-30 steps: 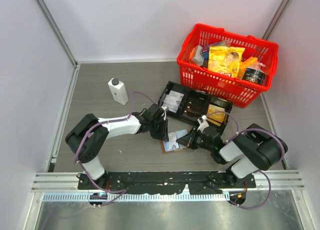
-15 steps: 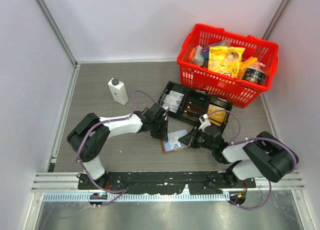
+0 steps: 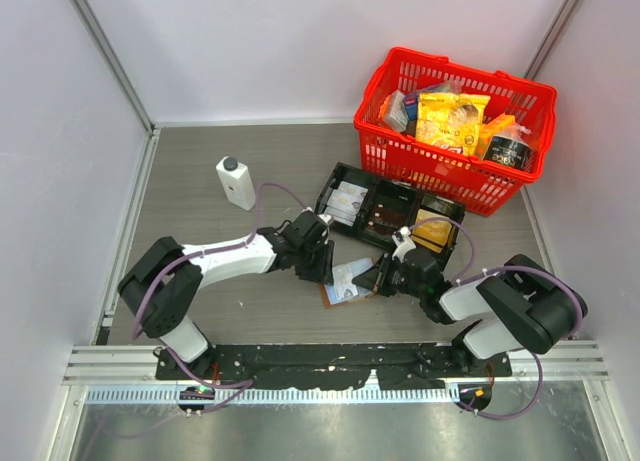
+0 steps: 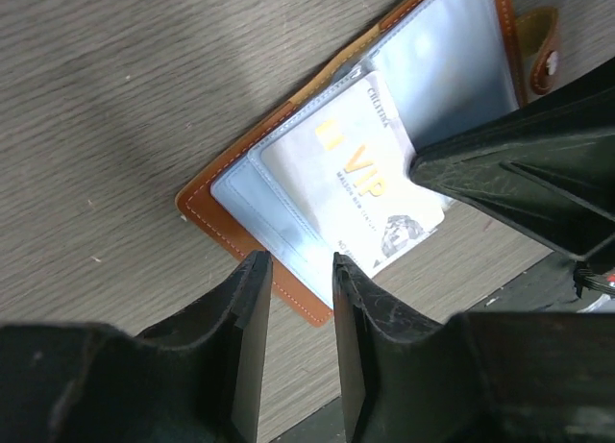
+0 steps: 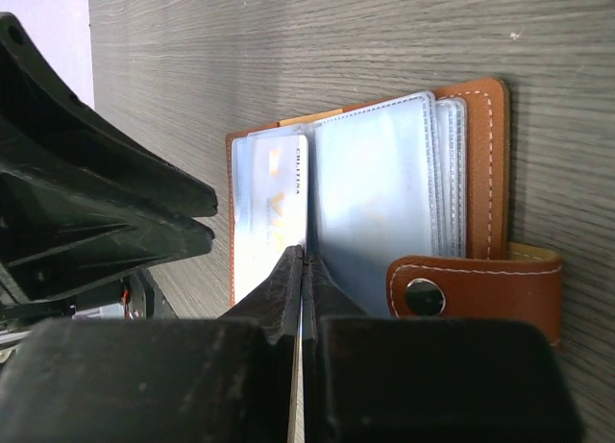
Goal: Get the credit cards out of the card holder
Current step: Remove the credit card from the card holder.
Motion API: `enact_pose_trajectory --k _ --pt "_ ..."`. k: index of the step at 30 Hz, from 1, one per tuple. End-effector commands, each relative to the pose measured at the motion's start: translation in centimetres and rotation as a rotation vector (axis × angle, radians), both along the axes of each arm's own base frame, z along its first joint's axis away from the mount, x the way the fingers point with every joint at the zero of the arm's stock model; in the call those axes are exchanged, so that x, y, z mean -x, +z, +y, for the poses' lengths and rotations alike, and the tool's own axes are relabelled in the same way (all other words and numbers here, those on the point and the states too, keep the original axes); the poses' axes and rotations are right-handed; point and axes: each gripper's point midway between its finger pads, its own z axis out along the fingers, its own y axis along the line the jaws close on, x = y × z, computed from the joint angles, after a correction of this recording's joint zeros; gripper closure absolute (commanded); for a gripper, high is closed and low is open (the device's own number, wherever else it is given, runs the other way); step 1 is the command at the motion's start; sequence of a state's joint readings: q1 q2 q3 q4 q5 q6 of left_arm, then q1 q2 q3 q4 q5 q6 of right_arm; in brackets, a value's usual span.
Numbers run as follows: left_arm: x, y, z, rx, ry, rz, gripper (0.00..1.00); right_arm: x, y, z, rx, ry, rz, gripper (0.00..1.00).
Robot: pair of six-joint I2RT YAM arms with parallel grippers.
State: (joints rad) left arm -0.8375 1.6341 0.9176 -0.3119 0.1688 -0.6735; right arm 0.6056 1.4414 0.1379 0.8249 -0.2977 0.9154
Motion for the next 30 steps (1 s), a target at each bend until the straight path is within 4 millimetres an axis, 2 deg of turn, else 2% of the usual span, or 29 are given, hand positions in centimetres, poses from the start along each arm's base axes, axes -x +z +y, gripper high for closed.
enact_pose_trajectory --k 1,8,13,16,25,30 --pt "-0.9 2.4 -0.9 0.076 0.022 -0.069 0.64 -0.7 1.1 0.8 -0.025 0.012 -0.046 0.98" --pt "-1.0 2.4 -3.0 0.174 -0.003 -0.051 0.66 -0.5 0.8 1.2 -0.021 0.024 -0.038 0.98" --pt "-1.0 1.7 -3.3 0.179 -0.020 -0.048 0.67 -0.4 0.7 1.4 -0.027 0.027 -0.034 0.98" --pt "-0.4 0.4 -2.6 0.134 -0.025 -0.014 0.69 -0.5 0.7 1.4 -0.024 0.025 -0.037 0.98" --pt "1.5 -4.3 1.8 -0.114 -0.021 0.082 0.75 -0.8 0.7 0.8 0.010 -0.003 -0.046 0.99" --pt "2.2 -5.8 3.8 -0.263 -0.037 0.091 0.78 -1.0 0.8 0.3 0.018 -0.025 -0.046 0.99"
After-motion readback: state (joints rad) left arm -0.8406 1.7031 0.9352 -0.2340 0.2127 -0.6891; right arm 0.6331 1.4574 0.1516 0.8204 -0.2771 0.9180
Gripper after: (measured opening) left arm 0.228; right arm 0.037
